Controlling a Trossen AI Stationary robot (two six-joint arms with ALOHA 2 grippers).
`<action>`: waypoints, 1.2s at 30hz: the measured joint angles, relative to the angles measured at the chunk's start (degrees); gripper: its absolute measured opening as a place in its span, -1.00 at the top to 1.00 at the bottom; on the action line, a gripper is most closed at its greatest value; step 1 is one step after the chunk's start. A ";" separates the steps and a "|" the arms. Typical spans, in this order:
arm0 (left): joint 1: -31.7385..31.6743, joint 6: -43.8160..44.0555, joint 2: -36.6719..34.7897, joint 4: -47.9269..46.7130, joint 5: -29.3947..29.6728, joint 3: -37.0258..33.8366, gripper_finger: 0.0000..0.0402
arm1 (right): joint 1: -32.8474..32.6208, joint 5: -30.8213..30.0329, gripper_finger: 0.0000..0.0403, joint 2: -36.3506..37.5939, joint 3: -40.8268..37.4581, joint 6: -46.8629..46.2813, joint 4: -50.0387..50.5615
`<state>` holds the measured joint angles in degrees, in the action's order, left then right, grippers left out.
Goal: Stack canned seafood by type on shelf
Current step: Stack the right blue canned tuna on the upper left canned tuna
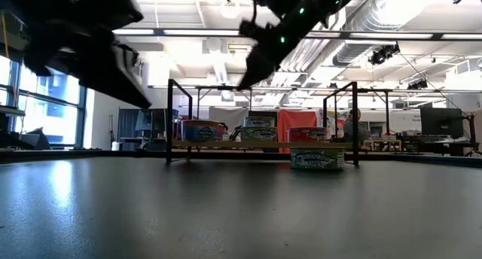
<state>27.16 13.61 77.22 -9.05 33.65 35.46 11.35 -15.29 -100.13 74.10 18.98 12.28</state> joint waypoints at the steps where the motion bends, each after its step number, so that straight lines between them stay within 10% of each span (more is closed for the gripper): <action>1: 0.69 0.33 -0.04 -0.63 0.10 0.00 1.00 | -1.51 2.29 -0.10 0.22 -1.08 -1.68 -1.20; 13: 4.75 1.95 -0.29 0.77 3.13 -0.04 1.00 | -27.03 -1.90 -0.05 0.36 -16.83 -20.79 -25.07; 22: 2.89 -5.87 -0.29 9.34 3.06 -0.04 1.00 | -41.69 -10.34 -0.05 2.77 -6.25 -48.11 16.60; 29: 2.69 -6.46 -0.29 9.34 3.06 -0.04 1.00 | -51.10 11.00 -0.03 4.52 -1.72 -84.38 39.13; 36: 1.43 -7.76 -0.29 9.39 3.02 -0.04 1.00 | -61.46 16.01 0.30 4.52 -4.17 -110.02 39.36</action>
<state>28.59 5.85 76.93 0.34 36.67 35.42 -50.11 0.72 -95.61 69.93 -91.03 51.64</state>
